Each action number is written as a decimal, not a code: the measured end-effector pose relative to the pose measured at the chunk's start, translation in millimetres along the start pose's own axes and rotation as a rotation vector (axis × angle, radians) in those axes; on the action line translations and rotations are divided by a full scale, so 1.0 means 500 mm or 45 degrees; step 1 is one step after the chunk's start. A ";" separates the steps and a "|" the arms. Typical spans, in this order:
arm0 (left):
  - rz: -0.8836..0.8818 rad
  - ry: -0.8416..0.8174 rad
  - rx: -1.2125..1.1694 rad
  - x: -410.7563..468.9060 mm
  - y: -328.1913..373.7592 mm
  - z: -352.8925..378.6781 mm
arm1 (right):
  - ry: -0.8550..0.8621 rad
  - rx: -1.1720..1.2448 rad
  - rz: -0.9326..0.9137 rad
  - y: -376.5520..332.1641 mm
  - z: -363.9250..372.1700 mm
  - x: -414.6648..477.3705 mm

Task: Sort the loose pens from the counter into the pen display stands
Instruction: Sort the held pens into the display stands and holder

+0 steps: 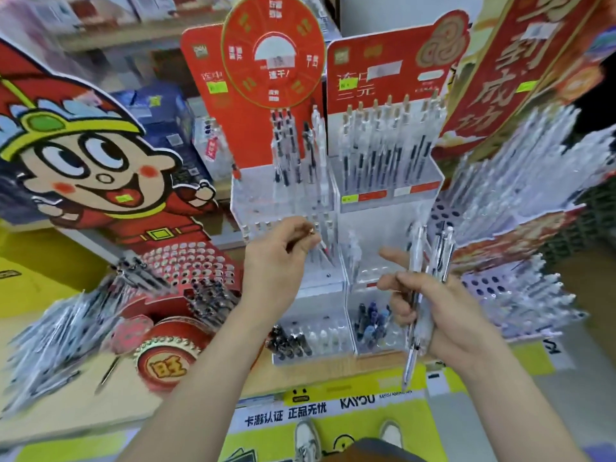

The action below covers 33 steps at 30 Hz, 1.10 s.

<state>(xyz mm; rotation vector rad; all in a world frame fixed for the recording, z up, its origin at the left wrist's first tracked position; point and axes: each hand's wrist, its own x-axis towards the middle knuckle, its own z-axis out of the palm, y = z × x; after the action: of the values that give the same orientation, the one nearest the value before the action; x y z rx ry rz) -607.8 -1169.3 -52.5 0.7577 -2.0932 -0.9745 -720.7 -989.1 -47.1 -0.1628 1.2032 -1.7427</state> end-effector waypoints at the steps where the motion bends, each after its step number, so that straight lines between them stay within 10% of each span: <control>1: 0.025 -0.028 0.036 0.001 -0.005 0.005 | -0.005 -0.004 -0.005 0.000 0.002 -0.003; 11: 0.516 -0.154 0.549 0.028 0.015 0.022 | -0.008 -0.036 -0.021 -0.006 0.010 -0.015; 33: 0.310 -0.453 0.889 0.065 0.049 0.013 | -0.052 0.056 0.060 -0.005 0.039 -0.009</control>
<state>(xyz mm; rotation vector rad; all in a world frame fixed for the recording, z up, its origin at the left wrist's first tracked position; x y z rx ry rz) -637.1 -1177.2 -24.5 0.6576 -2.8050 -0.2333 -708.5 -997.8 -33.8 -0.1425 1.1300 -1.7155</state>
